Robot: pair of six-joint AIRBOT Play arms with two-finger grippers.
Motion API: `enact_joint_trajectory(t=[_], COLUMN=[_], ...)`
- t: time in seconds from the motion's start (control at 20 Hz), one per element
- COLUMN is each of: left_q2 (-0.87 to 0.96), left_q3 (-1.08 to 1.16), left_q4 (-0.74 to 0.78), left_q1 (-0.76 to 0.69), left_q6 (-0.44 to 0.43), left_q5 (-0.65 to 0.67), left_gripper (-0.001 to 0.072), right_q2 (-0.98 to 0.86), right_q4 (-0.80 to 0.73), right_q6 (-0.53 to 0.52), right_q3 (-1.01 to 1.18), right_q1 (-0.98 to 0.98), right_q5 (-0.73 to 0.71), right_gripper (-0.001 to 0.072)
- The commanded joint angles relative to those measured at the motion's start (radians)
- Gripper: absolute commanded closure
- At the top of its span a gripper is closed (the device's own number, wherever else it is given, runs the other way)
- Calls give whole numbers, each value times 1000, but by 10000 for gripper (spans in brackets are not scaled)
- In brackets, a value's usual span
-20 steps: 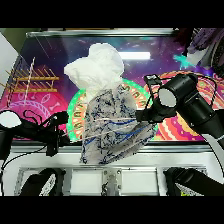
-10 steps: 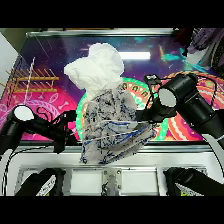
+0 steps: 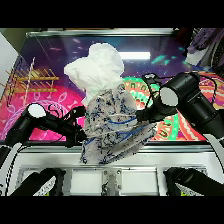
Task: Fold the clothes and pants, and hang the long-sleeved shirts on hangers.
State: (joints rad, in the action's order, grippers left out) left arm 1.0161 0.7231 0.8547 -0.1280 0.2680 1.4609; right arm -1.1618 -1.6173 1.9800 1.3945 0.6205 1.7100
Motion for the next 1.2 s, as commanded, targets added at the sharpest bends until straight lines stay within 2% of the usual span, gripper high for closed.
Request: enact_joint_trajectory(t=[0.0, 0.2, 0.6, 0.95, 1.15], left_q2=[7, 7, 7, 7, 7], left_q3=[0, 0, 0, 0, 0], left_q4=[-21, -73, -72, -72, -72], left_q1=[-4, -6, -93, -99, -99], left_q6=[2, -4, -11, -11, -10], left_q5=[-54, -93, -186, -190, -189], left_gripper=[697, 697, 697, 696, 696], right_q2=[1, 0, 0, -2, -9], right_q4=[-12, -5, 6, 72, 80], right_q6=[-50, -50, -39, -40, -40], right_q3=[53, 80, 82, 82, 82], right_q1=[0, 16, 113, 204, 232], right_q5=[2, -55, -211, -400, -416], right_gripper=[699, 699, 699, 699, 699])
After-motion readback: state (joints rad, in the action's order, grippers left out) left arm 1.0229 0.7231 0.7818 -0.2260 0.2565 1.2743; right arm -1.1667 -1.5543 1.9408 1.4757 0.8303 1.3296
